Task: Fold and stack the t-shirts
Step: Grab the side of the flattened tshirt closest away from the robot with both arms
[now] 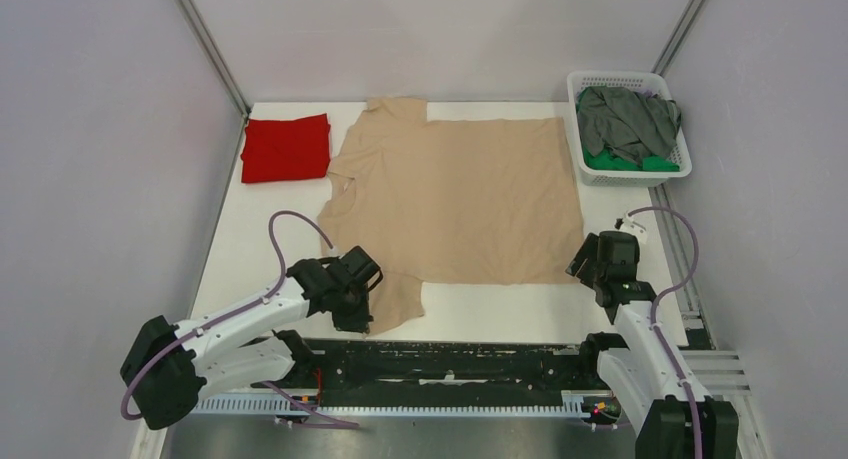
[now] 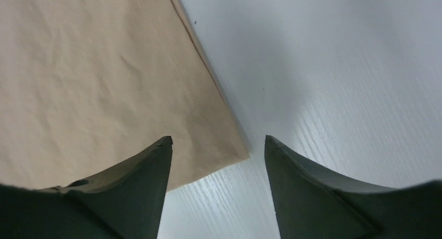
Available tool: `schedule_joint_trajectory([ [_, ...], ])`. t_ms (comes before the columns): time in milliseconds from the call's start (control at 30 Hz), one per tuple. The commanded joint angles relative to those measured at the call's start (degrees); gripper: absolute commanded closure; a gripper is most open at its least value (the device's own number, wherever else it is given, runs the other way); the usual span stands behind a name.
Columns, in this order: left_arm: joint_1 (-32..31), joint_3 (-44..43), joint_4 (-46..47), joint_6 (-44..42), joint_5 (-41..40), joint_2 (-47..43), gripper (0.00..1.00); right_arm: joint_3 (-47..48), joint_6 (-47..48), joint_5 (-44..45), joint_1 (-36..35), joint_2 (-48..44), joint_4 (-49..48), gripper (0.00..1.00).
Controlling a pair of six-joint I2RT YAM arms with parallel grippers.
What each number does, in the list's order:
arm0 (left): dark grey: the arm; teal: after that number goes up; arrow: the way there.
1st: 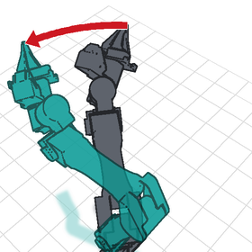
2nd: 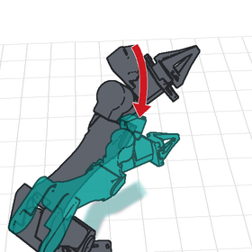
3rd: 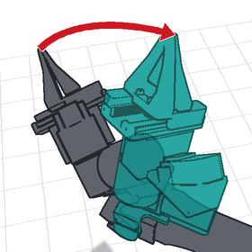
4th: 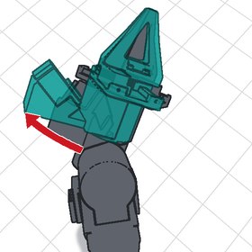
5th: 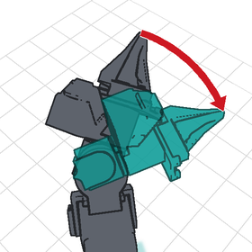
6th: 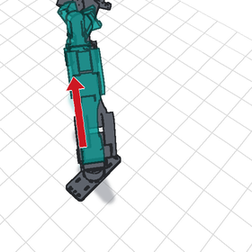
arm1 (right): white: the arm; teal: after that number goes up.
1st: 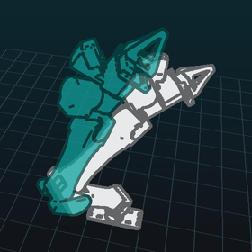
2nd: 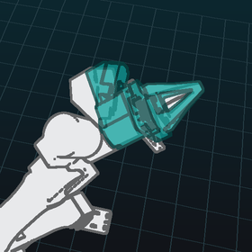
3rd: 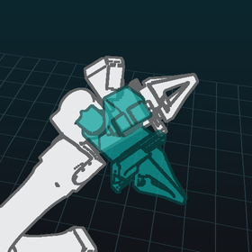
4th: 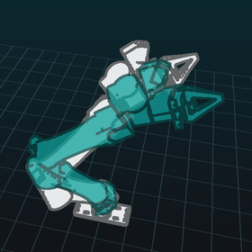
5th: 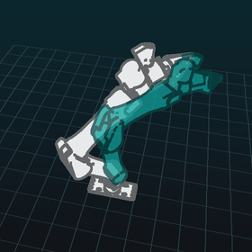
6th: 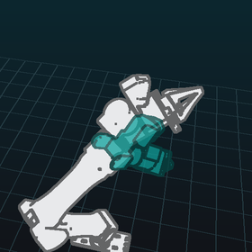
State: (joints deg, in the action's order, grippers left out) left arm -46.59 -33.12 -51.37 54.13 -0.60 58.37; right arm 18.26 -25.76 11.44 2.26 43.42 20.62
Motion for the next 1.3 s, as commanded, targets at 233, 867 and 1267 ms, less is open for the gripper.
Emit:
schedule_joint_trajectory([
  [233,-1.31,0.32,-1.81,1.51,0.81,-1.59,0.98,-2.63,0.27,-0.07,0.20,4.99,-3.04,0.50],
  [867,-7.64,-0.13,-6.43,6.35,0.99,-6.19,0.98,-1.00,1.59,0.31,0.12,-1.03,3.18,1.00],
  [1267,-4.37,-12.82,10.15,-8.27,-7.01,3.07,0.98,2.70,7.74,-11.31,0.13,5.16,-7.16,1.00],
])
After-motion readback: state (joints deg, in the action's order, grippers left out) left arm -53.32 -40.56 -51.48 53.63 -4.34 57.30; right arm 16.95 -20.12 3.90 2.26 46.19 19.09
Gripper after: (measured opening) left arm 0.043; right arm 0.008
